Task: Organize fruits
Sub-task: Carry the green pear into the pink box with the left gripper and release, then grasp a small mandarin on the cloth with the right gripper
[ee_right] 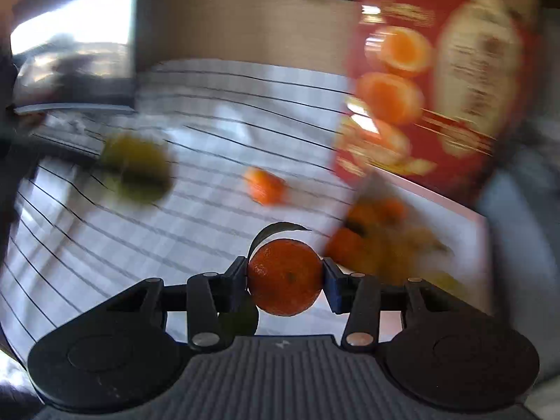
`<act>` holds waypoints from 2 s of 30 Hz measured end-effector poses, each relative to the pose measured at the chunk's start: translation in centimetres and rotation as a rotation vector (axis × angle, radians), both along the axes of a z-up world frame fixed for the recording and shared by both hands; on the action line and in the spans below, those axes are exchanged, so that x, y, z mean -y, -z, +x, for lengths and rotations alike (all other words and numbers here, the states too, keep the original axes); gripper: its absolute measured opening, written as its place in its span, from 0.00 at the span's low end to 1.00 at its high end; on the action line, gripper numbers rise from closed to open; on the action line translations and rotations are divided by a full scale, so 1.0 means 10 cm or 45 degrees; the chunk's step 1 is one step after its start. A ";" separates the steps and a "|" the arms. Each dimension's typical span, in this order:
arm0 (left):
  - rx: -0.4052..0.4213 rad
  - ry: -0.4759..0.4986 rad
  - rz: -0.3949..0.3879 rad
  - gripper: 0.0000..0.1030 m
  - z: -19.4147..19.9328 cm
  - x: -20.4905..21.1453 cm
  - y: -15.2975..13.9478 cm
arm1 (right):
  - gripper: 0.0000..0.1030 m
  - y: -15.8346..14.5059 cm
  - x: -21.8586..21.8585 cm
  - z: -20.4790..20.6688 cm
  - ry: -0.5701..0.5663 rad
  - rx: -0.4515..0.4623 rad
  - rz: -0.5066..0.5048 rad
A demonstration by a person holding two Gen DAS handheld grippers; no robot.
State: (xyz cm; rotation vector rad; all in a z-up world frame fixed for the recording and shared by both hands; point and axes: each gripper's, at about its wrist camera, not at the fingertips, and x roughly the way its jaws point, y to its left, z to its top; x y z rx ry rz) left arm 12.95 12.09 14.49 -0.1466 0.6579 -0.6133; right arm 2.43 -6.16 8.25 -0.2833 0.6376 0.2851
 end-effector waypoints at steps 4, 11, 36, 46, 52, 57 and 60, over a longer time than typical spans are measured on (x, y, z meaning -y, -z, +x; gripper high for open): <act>-0.054 0.204 -0.013 0.65 0.60 0.90 -0.03 | 0.43 0.04 0.45 -0.27 0.156 -0.008 0.032; -0.219 0.207 0.168 0.65 1.47 2.14 0.54 | 0.43 0.13 1.06 -0.45 0.356 -0.010 0.142; -0.159 0.082 0.046 0.61 1.07 1.66 0.43 | 0.43 0.16 1.42 0.24 0.249 -0.045 0.211; -0.323 -0.262 -0.097 0.61 0.10 0.33 0.72 | 0.44 -0.40 1.15 1.60 0.262 0.017 0.328; -0.364 -0.450 -0.096 0.61 -0.22 -0.24 0.85 | 0.55 -0.55 1.15 1.90 0.347 0.035 0.306; -0.365 -0.534 -0.108 0.61 -0.37 -0.56 0.93 | 0.63 -0.53 1.07 1.80 0.389 0.019 0.281; -0.347 -0.547 -0.069 0.61 -0.45 -0.60 0.91 | 0.63 -0.42 0.91 1.76 0.377 -0.040 0.265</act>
